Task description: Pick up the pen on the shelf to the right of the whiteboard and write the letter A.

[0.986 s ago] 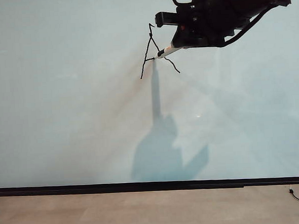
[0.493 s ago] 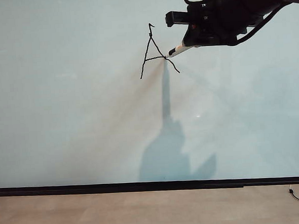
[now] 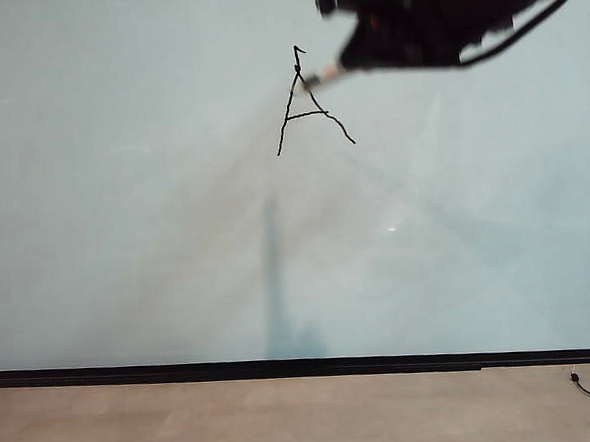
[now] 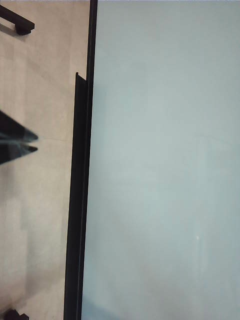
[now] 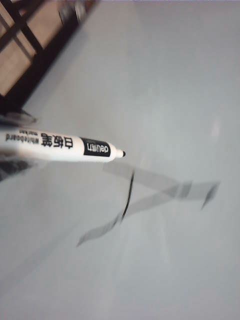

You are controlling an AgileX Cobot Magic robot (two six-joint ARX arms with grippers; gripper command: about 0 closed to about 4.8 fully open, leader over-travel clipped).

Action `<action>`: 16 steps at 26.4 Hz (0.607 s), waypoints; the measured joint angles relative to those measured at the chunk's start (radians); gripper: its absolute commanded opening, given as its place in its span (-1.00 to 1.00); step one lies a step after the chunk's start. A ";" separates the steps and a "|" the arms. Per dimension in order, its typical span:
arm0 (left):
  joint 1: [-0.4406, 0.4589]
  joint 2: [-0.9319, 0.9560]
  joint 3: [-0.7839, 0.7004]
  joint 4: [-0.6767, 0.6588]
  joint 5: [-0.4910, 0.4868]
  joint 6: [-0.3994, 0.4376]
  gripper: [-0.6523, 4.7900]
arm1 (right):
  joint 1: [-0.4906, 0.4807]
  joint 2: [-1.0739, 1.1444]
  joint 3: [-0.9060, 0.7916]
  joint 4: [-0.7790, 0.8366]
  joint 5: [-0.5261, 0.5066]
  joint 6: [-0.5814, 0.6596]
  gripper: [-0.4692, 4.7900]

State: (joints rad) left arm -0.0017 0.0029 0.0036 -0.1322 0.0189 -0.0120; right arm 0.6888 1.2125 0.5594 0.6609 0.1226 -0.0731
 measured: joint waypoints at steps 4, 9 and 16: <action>0.000 0.000 0.000 0.000 0.000 0.000 -0.78 | 0.002 -0.157 -0.077 -0.020 0.058 -0.053 -0.83; 0.000 0.000 0.000 0.000 0.000 0.000 -0.78 | -0.055 -0.400 -0.184 -0.162 0.084 -0.103 -0.83; 0.000 0.000 0.000 0.000 0.000 0.000 -0.78 | -0.093 -0.743 -0.388 -0.261 0.088 -0.124 -0.83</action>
State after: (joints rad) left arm -0.0017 0.0029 0.0036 -0.1322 0.0189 -0.0120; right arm 0.5953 0.4698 0.1711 0.3996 0.2104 -0.1974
